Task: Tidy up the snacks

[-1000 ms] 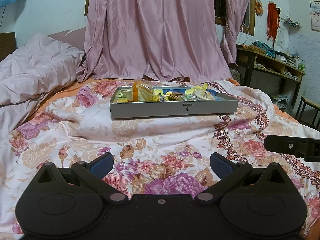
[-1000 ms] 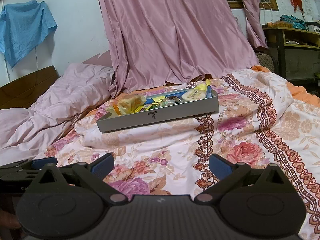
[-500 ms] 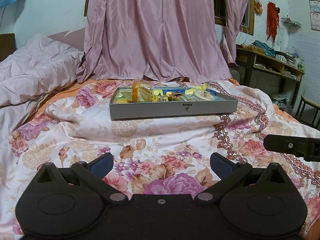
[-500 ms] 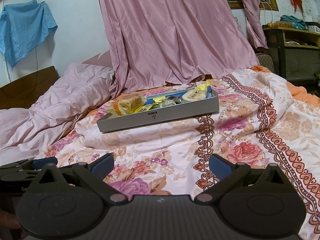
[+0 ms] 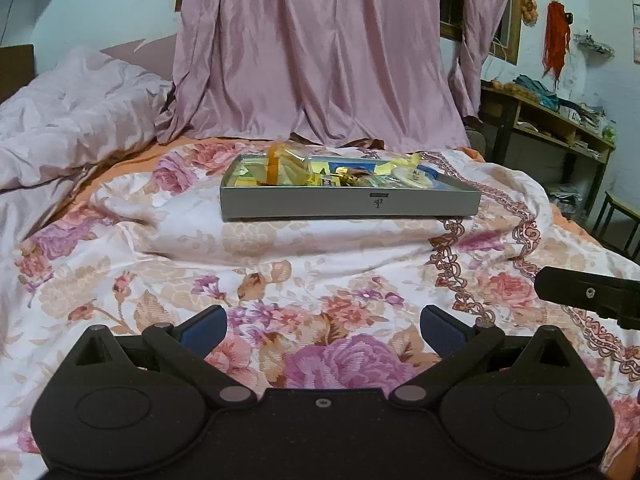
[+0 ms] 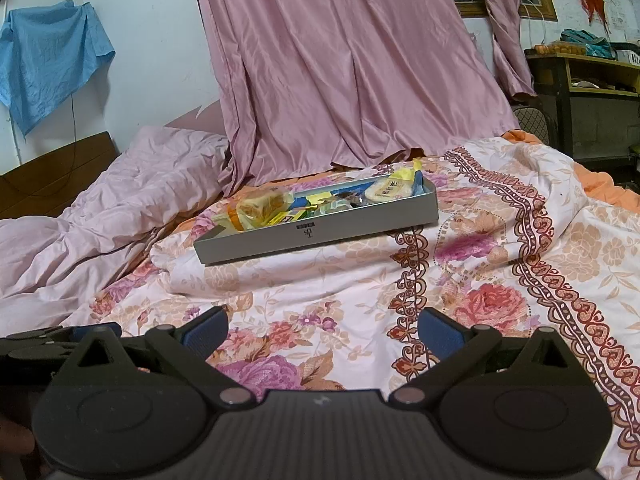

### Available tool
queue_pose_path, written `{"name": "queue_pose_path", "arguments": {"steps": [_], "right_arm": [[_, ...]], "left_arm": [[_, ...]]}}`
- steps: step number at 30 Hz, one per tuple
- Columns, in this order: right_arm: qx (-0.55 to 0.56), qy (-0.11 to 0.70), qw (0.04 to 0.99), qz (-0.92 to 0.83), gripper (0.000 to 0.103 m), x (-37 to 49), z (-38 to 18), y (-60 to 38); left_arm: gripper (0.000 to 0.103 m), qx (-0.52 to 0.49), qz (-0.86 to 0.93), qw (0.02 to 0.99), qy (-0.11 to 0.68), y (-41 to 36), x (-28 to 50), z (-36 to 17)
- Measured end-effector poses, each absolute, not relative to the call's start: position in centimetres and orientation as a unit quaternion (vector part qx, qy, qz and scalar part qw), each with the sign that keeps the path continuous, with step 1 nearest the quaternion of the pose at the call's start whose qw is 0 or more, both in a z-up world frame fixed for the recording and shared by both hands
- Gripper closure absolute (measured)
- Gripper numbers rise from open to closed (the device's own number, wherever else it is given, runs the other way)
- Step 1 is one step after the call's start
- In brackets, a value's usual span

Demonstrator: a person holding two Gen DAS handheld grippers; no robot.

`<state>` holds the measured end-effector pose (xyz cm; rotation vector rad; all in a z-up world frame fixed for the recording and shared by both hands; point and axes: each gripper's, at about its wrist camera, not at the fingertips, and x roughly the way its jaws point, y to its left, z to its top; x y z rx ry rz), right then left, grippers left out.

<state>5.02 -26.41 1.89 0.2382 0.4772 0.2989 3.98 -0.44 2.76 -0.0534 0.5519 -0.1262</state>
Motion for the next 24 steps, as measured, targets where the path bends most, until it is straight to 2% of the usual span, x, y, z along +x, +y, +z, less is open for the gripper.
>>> {"name": "queue_pose_path", "arguments": {"steps": [24], "right_arm": [[0.12,0.233,0.954,0.148,0.0,4.9,2.3,-26.7]], "left_arm": [[0.0,-0.031,-0.054,0.977,0.203,-0.8,2.4,4.0]]}}
